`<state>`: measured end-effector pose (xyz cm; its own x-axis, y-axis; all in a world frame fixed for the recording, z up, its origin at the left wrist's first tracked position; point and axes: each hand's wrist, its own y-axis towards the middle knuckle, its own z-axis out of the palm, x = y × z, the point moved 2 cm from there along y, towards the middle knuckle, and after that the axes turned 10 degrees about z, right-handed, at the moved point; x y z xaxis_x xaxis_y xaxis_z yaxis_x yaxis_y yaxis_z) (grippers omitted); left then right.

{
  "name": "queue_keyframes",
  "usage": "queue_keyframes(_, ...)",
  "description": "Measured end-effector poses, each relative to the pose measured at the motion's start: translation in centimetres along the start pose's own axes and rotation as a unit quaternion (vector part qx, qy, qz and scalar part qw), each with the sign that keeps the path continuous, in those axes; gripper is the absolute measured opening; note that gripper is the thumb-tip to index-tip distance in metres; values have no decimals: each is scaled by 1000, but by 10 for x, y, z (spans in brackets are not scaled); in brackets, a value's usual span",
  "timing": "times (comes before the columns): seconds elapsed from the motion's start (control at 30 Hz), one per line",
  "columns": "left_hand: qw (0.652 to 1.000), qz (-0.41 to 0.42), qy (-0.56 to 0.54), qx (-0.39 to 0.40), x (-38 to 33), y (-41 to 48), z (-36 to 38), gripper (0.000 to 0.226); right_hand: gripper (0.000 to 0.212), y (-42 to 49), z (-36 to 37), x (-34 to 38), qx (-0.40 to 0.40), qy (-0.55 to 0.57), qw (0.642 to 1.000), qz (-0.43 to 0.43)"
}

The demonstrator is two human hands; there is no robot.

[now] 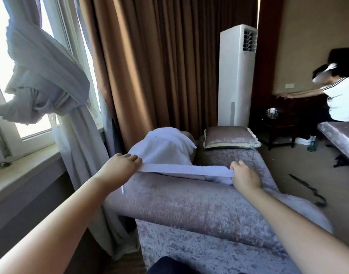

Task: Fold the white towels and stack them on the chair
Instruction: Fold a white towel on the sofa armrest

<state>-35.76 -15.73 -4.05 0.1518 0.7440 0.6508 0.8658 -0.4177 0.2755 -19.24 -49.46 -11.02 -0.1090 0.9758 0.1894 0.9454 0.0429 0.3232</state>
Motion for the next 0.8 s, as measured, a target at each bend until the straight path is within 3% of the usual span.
queue_keyframes(0.17, 1000, -17, 14, -7, -1, -5, -1, 44, 12, 11, -12, -16, -33, -14, 999, 11)
queue_keyframes(0.37, 990, -129, -29, -54, 30, 5, -14, 42, 17, 50, -81, -51, -141, 44, 987, 70)
queue_keyframes(0.5, 979, -203, -16, 5, 37, 12, -31, 30, 26, 51, -90, -67, -108, 57, 984, 130)
queue_keyframes(0.57, 943, -315, -108, 20, 36, 15, -36, 8, 28, 46, -89, -66, -110, 104, 978, 142)
queue_keyframes(0.63, 880, -403, -250, -6, 40, 17, -37, 16, 26, 45, -92, -68, -133, 176, 963, 153)
queue_keyframes(0.8, 706, -465, -511, -154, 51, 23, -55, 11, 34, 42, -129, -71, -208, 354, 902, 132)
